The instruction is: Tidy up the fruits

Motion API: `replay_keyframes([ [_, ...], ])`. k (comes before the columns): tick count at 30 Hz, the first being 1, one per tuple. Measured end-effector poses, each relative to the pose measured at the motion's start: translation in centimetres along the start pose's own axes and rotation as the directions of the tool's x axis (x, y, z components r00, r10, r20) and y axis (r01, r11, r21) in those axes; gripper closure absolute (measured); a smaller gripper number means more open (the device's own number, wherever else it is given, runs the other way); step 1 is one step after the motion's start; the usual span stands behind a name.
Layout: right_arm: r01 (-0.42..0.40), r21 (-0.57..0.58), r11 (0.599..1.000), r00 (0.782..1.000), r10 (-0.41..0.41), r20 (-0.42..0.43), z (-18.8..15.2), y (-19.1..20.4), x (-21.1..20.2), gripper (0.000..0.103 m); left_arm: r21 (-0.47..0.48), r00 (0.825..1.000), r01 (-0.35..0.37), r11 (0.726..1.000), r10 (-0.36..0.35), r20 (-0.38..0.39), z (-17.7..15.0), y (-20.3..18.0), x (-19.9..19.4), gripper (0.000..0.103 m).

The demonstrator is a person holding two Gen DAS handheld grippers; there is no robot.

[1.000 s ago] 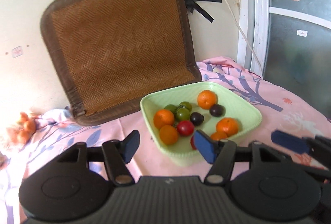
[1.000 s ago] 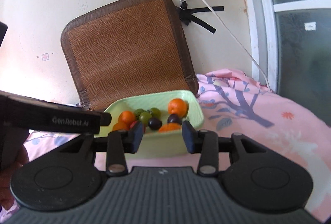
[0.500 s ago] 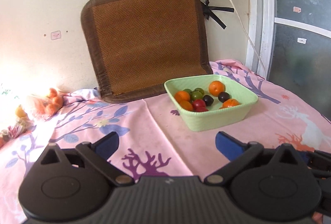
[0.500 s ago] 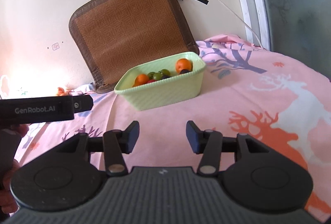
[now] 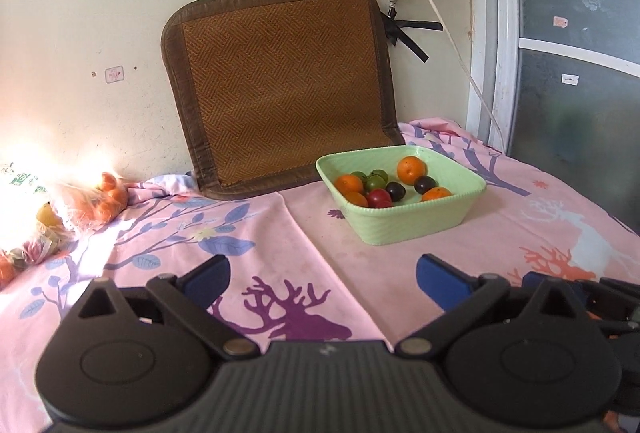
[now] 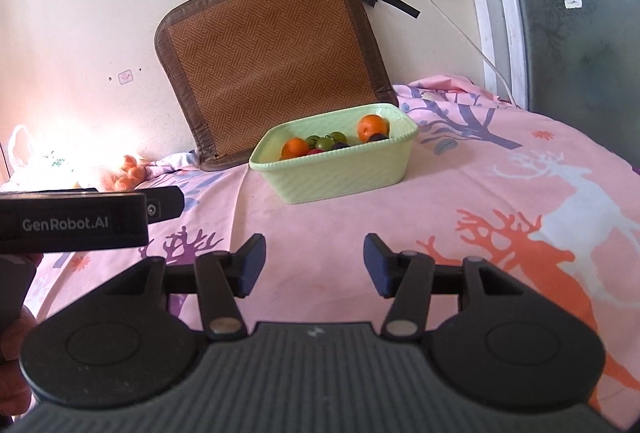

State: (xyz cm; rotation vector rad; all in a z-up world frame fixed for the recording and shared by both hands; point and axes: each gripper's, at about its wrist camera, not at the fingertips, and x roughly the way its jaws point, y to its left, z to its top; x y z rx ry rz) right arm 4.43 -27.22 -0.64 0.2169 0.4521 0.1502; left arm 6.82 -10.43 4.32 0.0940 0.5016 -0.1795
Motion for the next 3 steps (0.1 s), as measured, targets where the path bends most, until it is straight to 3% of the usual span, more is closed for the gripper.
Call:
replay_keyframes([
  [3,0.002,0.0,1.0,1.0,-0.002,0.005,0.02,0.05,-0.17,0.043,0.0,1.0,0.006,1.0,-0.006,0.0,0.13,-0.06,-0.07,0.0],
])
